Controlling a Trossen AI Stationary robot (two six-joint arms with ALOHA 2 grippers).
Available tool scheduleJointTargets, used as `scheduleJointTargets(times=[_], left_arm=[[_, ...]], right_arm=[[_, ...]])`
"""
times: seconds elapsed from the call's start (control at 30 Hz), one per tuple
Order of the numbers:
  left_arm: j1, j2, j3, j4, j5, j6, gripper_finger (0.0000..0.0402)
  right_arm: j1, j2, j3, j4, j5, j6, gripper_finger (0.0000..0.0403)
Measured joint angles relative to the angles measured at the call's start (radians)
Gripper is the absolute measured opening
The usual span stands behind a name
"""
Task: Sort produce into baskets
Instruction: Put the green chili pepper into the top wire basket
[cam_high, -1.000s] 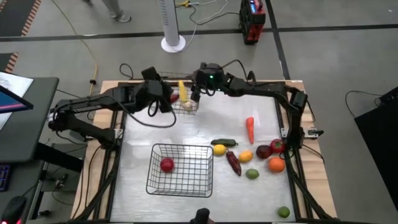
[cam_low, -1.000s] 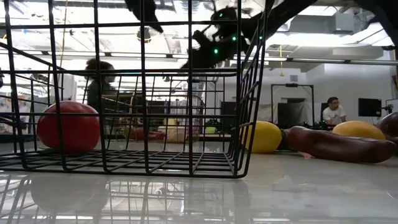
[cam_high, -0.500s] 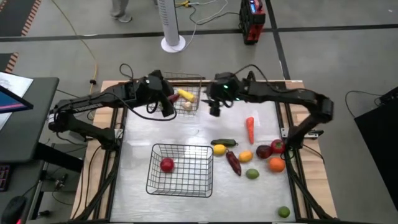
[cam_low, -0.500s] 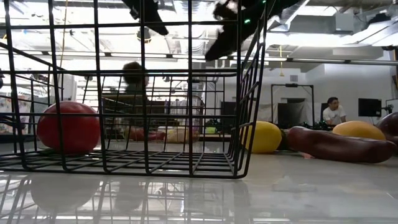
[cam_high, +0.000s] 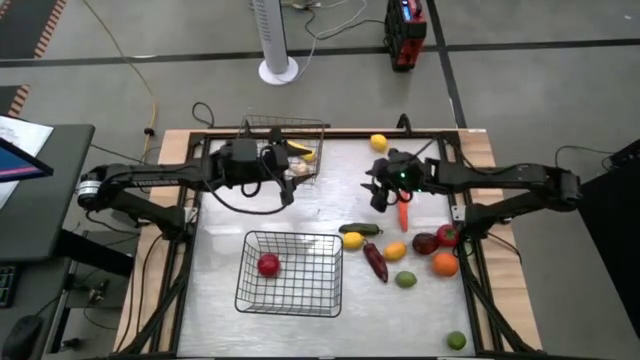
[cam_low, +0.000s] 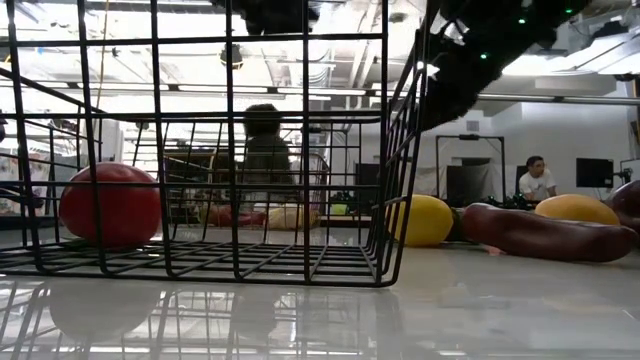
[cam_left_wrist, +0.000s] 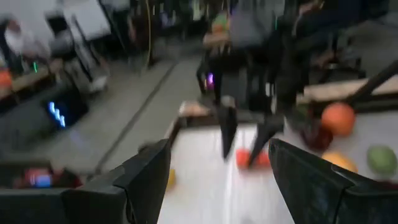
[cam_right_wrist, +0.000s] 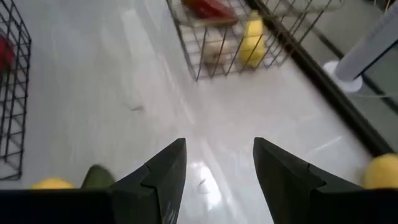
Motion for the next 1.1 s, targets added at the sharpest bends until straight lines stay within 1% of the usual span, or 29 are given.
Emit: scheduleJointTargets(times=[0.07,0.13,0.27,0.37,0.47,0.63,0.7,1.1], left_arm=[[0.000,0.000,0.000,0.057,0.009,0.028,0.0261],[0.000,-0.001,0.001,0.077,0.006,0.043,0.0261],[0.004,-0.001,0.001,0.019,0.004,0.007,0.0261],[-0.002,-0.001,-0.016,-0.001,0.001,-0.006,0.0261],[-0.006,-0.001,-0.041,-0.018,-0.003,-0.009,0.0261],[-0.005,-0.001,-0.048,-0.006,-0.029,0.010,0.0261],[-0.005,-0.002,-0.048,-0.002,-0.029,0.011,0.0261],[-0.006,-0.001,-0.048,-0.018,-0.026,0.000,0.0261]], right_arm=[[0.018,-0.004,-0.016,-0.019,0.006,0.034,0.0214],[0.038,0.005,-0.033,-0.017,0.007,0.066,0.0214],[0.084,0.060,-0.068,0.000,0.007,0.122,0.0218],[0.137,0.106,-0.075,-0.025,-0.003,0.127,0.0231],[0.203,0.117,-0.072,-0.020,-0.024,0.142,0.0247],[0.288,0.134,-0.072,-0.098,-0.023,0.158,0.0258],[0.298,0.154,-0.072,-0.123,-0.023,0.167,0.0258],[0.298,0.331,-0.080,-0.068,-0.016,0.151,0.0258]])
